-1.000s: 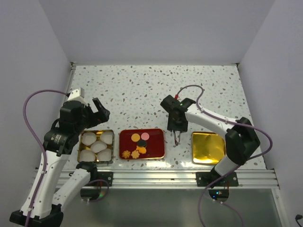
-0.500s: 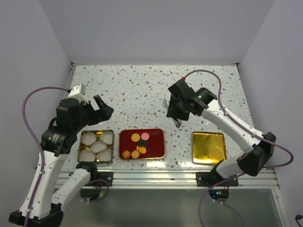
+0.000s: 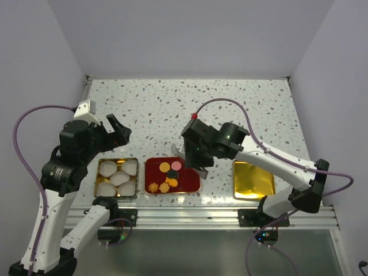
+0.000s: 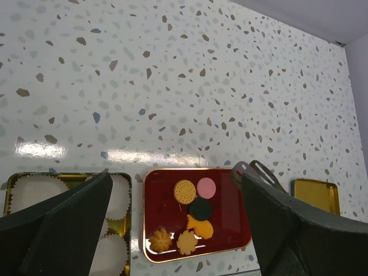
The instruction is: Pack the cookies
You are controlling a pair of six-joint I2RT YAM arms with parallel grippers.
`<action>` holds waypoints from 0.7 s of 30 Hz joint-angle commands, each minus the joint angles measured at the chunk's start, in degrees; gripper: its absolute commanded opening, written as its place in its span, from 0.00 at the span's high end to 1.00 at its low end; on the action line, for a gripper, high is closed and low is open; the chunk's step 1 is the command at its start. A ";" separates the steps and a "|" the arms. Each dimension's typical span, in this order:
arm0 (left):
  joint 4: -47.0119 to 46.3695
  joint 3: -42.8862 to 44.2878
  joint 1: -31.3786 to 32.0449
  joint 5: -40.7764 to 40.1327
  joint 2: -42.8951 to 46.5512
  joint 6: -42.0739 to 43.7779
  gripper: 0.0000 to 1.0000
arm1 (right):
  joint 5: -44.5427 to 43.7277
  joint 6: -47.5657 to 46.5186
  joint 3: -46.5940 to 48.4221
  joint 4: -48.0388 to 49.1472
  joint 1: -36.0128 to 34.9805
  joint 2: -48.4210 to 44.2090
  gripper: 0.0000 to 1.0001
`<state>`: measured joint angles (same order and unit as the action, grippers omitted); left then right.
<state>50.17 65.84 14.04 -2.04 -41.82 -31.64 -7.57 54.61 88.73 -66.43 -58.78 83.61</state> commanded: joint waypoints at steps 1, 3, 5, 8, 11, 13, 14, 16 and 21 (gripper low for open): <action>3.44 3.85 0.37 -3.05 0.69 1.84 0.00 | -2.44 4.10 2.50 -2.82 -4.84 1.98 0.51; 5.27 5.77 0.28 -4.02 0.95 1.84 0.00 | -3.23 5.07 3.46 -3.61 -7.99 3.48 0.51; 7.38 7.88 0.37 -5.16 1.13 2.02 0.00 | -4.38 5.68 5.31 -5.19 -11.07 5.76 0.51; 10.37 10.00 0.37 -7.09 1.57 2.28 0.00 | -5.52 6.91 7.16 -6.95 -14.15 8.13 0.51; 12.92 12.02 0.37 -8.93 2.36 2.54 0.00 | -6.05 8.31 6.64 -6.61 -15.65 8.76 0.51; 14.24 12.12 0.37 -9.91 3.24 2.72 0.00 | -5.96 8.76 5.84 -6.17 -15.92 8.76 0.51; 15.47 11.94 0.37 -10.43 3.59 2.90 0.00 | -6.14 9.02 5.76 -6.25 -16.10 8.85 0.51; 16.53 10.71 0.37 -10.79 4.82 3.25 0.00 | -6.49 9.02 5.93 -6.60 -16.19 9.11 0.51; 19.43 8.69 0.37 -11.14 7.81 3.25 0.00 | -6.22 8.23 6.98 -7.39 -16.54 11.21 0.50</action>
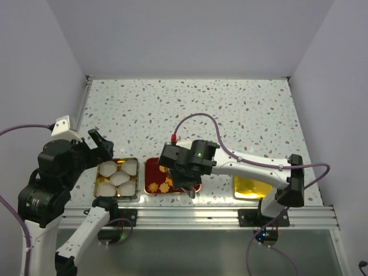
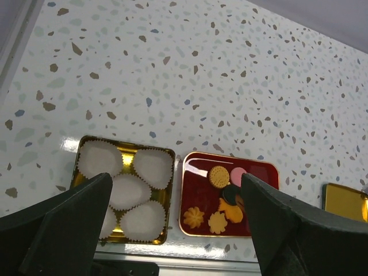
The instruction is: Pack the cookies
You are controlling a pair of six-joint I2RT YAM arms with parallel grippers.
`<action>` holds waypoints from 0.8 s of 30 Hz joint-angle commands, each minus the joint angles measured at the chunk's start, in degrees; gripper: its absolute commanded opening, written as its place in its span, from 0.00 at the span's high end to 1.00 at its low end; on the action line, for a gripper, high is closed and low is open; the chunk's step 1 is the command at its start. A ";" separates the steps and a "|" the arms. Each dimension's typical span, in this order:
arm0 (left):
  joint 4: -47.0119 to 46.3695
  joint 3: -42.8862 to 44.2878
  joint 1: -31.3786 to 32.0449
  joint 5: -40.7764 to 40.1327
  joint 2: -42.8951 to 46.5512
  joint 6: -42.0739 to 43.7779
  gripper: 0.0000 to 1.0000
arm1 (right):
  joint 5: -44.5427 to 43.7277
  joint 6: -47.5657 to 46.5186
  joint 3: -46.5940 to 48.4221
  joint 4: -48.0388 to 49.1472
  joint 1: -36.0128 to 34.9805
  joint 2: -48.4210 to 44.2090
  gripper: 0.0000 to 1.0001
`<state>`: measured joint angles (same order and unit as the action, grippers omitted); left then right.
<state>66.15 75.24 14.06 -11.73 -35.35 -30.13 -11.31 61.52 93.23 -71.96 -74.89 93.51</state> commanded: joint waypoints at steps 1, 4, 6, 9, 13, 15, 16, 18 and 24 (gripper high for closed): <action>3.72 -0.80 0.35 -1.54 1.60 1.65 0.00 | -2.49 1.33 2.66 -2.21 -0.60 1.67 0.50; 5.04 -0.62 0.35 -1.98 2.22 1.83 0.00 | -2.93 1.76 2.22 -2.39 -0.69 2.37 0.50; 6.09 0.16 0.35 -2.25 2.39 2.00 0.00 | -3.01 1.85 1.69 -2.30 -0.69 2.72 0.50; 7.59 1.48 0.35 -3.21 2.66 2.35 0.00 | -3.02 1.59 1.25 -1.95 -0.69 3.78 0.50; 8.99 4.20 0.35 -3.57 3.10 3.06 0.00 | -3.19 1.06 0.99 -1.34 -0.69 5.53 0.50; 9.26 5.09 0.35 -3.65 3.54 3.32 0.00 | -3.37 0.97 1.16 -1.34 -0.69 6.24 0.49; 9.26 5.61 0.35 -3.57 3.80 3.32 0.00 | -3.45 0.80 1.16 -1.42 -0.69 6.50 0.49; 9.26 5.97 0.35 -3.74 4.41 3.59 0.00 | -3.72 0.89 1.51 -1.95 -0.69 7.38 0.49; 9.26 6.14 0.26 -3.66 5.21 3.94 0.00 | -3.19 -0.17 1.51 -0.63 -0.69 8.87 0.48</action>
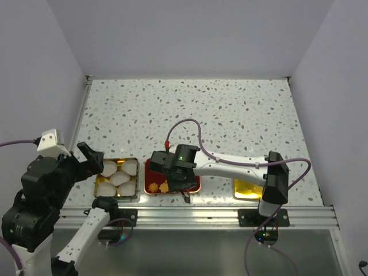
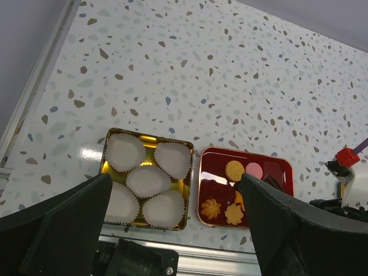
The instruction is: Pack the cookies
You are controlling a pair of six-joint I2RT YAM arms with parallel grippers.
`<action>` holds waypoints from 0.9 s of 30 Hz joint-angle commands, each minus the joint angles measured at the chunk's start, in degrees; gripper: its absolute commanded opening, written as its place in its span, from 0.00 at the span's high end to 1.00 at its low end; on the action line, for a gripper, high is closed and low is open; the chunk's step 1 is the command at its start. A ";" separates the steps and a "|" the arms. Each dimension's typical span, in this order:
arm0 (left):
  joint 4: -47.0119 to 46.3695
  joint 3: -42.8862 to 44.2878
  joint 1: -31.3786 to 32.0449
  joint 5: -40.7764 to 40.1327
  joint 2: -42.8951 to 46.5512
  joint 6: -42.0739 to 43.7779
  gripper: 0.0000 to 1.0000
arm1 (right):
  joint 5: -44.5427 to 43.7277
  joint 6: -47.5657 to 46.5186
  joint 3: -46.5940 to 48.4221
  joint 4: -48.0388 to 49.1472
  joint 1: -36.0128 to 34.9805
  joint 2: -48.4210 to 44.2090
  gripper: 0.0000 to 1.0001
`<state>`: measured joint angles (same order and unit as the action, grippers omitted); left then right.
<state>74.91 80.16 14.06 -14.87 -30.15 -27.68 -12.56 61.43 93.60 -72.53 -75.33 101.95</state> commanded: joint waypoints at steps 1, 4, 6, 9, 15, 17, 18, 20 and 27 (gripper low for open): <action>0.58 1.14 0.35 -0.42 0.09 1.49 0.00 | -1.95 -0.26 1.40 -0.07 -0.26 0.79 0.48; 0.50 0.96 0.35 -0.42 0.01 1.49 0.00 | -1.77 -0.61 2.37 -0.07 -0.26 2.02 0.48; 0.50 0.88 0.35 -0.42 -0.08 1.49 0.00 | -1.33 -0.78 3.08 -0.15 -0.26 2.55 0.48; 0.50 0.53 0.35 -0.68 0.09 1.40 0.00 | -0.98 -0.96 3.78 -0.15 -0.26 2.46 0.48; 0.41 -0.62 0.35 -0.86 0.36 1.05 0.00 | 0.07 -1.05 4.31 -0.24 -0.26 1.94 0.48; 0.06 -1.32 0.35 -0.77 0.44 0.96 0.00 | 0.43 -1.05 4.31 -0.33 -0.26 1.76 0.48; -0.12 -1.50 0.35 -0.77 0.44 1.05 0.00 | 0.60 -1.05 4.22 -0.33 -0.26 1.76 0.48; -0.56 -1.94 0.35 -0.60 0.44 0.96 0.00 | 0.95 -1.05 3.87 -0.33 -0.34 1.93 0.48; -1.35 -2.20 0.35 -0.33 0.09 0.88 0.00 | 0.08 -1.14 2.72 0.02 -0.43 2.55 0.50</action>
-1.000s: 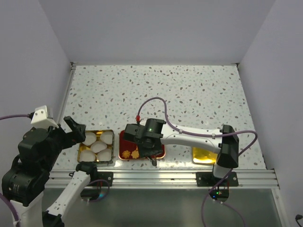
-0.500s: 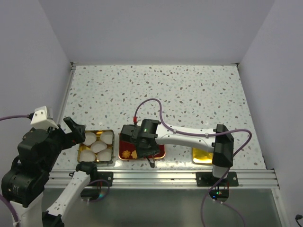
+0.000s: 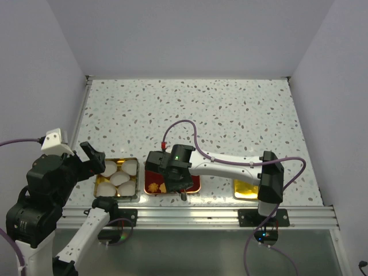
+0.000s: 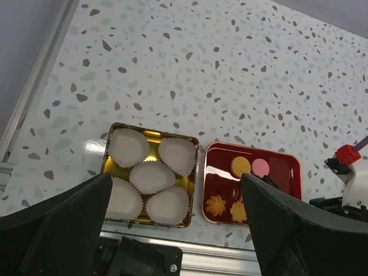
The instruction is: Pack the cookies
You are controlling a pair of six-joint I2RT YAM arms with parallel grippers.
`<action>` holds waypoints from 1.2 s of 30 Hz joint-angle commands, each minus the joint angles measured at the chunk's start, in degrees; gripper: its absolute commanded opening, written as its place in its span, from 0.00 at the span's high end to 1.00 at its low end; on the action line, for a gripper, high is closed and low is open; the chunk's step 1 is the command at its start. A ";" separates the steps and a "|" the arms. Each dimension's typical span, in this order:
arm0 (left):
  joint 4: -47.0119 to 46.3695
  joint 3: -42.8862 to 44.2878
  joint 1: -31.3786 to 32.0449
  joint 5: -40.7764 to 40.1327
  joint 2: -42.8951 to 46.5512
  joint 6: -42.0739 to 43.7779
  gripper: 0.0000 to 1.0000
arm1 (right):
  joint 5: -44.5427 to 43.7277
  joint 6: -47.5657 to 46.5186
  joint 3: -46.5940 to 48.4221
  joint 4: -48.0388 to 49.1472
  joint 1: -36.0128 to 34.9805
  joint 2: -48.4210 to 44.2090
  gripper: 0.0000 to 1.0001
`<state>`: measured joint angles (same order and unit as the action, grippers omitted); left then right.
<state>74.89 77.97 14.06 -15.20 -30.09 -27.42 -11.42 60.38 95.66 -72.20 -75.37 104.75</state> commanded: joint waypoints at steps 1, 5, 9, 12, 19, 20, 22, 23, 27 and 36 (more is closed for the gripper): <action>-1.24 0.07 0.35 0.00 0.03 0.61 0.00 | -1.06 -0.09 0.67 -0.39 -0.39 -0.16 0.51; -0.71 0.77 0.35 -0.27 -0.24 0.79 0.00 | -1.15 -0.44 0.93 -0.57 -0.48 0.10 0.62; -0.01 2.61 0.35 -0.97 -0.85 0.88 0.00 | -2.38 -0.35 2.78 -2.76 -0.48 -0.07 0.65; 0.34 3.93 0.35 -1.15 -1.47 0.88 0.00 | -4.22 -0.44 6.46 -5.75 -0.39 -0.07 0.66; 0.17 3.50 0.35 -1.06 -1.47 0.96 0.00 | -5.63 -2.72 22.78 -11.02 -0.48 3.44 0.67; 0.17 3.50 0.35 -0.97 -1.47 0.79 0.00 | -5.02 -3.42 24.56 -11.38 -0.48 4.66 0.67; 0.17 3.59 0.35 -0.97 -1.47 0.88 0.00 | -4.14 -3.95 29.03 -11.29 -0.91 5.99 0.67; 0.25 3.59 0.35 -0.97 -1.47 0.88 0.00 | -2.57 -4.74 30.19 -10.33 -1.00 7.38 0.66; 0.43 3.59 0.35 -0.97 -1.38 0.79 0.00 | 0.78 -5.80 36.07 -8.31 -1.88 11.70 0.66; 0.52 3.68 0.35 -0.27 -0.68 0.35 0.00 | 3.68 -6.41 40.75 -5.40 -2.23 18.56 0.67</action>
<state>75.16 80.58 14.06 -15.64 -30.70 -27.42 -8.97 54.78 133.12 -76.77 -77.25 123.26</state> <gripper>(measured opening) 0.997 0.406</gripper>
